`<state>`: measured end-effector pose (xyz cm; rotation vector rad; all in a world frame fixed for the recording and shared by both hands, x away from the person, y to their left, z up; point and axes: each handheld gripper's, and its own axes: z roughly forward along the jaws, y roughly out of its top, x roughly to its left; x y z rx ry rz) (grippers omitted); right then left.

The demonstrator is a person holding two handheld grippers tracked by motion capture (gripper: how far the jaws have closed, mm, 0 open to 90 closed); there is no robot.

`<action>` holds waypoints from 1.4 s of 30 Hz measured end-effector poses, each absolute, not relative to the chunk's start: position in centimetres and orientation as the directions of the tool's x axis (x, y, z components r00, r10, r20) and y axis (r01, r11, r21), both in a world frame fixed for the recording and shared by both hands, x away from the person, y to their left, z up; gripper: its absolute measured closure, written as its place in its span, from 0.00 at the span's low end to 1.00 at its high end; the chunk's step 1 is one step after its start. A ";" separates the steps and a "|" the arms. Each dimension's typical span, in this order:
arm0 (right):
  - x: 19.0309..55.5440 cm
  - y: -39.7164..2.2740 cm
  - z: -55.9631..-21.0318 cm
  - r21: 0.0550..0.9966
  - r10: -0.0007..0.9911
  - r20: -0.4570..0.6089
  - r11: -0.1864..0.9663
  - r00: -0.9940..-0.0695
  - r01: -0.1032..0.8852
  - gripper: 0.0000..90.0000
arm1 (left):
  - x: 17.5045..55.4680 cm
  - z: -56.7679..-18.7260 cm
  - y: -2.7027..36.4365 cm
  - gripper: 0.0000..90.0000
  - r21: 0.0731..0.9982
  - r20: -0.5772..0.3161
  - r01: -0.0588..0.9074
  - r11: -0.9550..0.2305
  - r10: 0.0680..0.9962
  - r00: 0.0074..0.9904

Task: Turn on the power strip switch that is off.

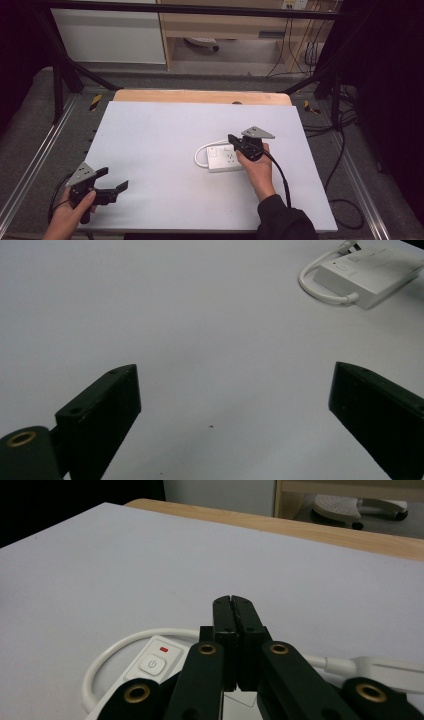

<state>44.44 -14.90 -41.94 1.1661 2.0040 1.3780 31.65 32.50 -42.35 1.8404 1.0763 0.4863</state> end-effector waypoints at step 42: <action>44.7 -13.8 -44.5 0.848 0.835 0.131 0.185 -0.534 0.497 1.00 | 31.6 -42.3 32.5 0.07 0.860 -0.104 0.470 -0.197 0.835 0.541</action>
